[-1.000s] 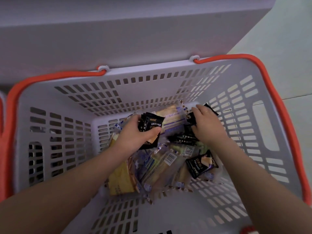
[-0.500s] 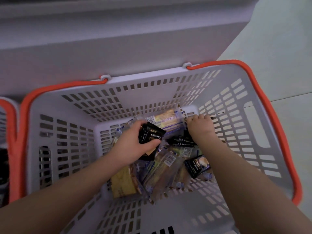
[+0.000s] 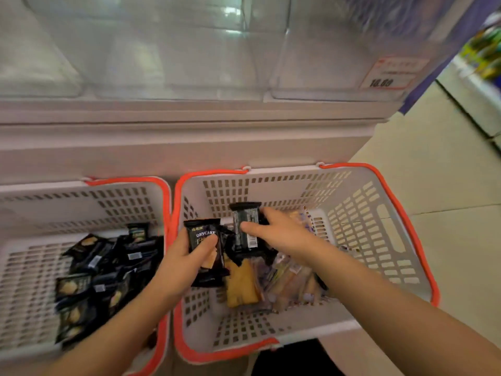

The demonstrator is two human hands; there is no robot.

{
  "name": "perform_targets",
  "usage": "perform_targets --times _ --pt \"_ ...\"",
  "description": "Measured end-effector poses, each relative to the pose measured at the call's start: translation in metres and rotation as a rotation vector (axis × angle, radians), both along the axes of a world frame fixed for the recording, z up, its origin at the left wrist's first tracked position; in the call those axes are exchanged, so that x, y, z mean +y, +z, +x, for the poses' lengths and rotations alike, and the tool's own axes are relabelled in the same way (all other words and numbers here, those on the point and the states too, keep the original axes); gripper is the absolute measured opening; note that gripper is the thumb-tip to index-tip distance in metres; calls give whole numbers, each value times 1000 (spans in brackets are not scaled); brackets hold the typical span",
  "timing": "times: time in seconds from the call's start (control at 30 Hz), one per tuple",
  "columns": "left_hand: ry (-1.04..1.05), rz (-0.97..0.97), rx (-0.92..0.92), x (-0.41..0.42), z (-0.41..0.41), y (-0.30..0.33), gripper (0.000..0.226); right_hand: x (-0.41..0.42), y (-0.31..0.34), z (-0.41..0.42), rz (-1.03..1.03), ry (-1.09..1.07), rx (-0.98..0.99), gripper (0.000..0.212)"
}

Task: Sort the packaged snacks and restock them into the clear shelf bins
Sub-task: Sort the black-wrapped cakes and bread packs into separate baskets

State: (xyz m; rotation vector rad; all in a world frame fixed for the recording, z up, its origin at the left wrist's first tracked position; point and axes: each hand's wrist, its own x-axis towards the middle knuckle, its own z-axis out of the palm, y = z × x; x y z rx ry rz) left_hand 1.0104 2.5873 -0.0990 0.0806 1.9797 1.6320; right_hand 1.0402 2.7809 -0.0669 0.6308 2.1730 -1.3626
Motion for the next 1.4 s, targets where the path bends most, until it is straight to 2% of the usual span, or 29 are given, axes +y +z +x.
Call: perform_targets --times 0.1,0.17,0.23,0.3,0.37,0.47,0.57,0.67,0.7,0.77,0.83,0.93,1.0,1.07,1.13,1.23,1.4 --pt "162 32 -76 -47 -4 9 17 -53 33 -17 14 109 82 14" --pt "274 16 -94 -76 -7 14 35 -93 38 -25 -3 111 127 7" --pt "384 -26 -153 -105 -10 16 56 -135 27 -30 -60 83 133 18" --pt "459 -10 -257 -133 -9 12 62 -176 8 -27 -94 32 94 42" --pt "453 -73 -309 -156 -6 5 63 -207 -15 -21 -86 -22 32 60" --pt "366 -173 -302 -180 0 -6 54 -241 -43 -7 -185 -98 -108 61" --pt "299 -269 -222 -189 8 -19 45 -256 -49 4 -211 -112 -134 52" --pt "-53 -686 -10 -198 20 -41 45 -243 -37 11 -115 -10 -113 43" --pt "-174 -780 9 -200 23 -47 46 -236 -34 13 -78 32 -103 40" --pt "-297 -842 -19 -200 21 -53 46 -220 -27 18 -95 50 -94 35" --pt "-289 -820 23 -193 16 -49 52 -207 -19 24 -118 60 -62 31" --pt "-175 -750 368 -168 13 -32 59 -188 -13 29 -42 131 36 27" --pt "-196 -658 597 -142 14 -14 50 -169 -8 29 39 196 75 26" --pt "-323 -526 718 -113 18 1 39 -142 -4 28 129 266 80 26" --pt "-440 -412 757 -81 24 9 32 -107 0 29 218 334 53 27" --pt "-542 -345 775 -33 31 5 31 -49 -3 36 321 378 -21 27" --pt "-728 -381 644 39 38 -36 28 47 -43 70 459 188 -138 24"
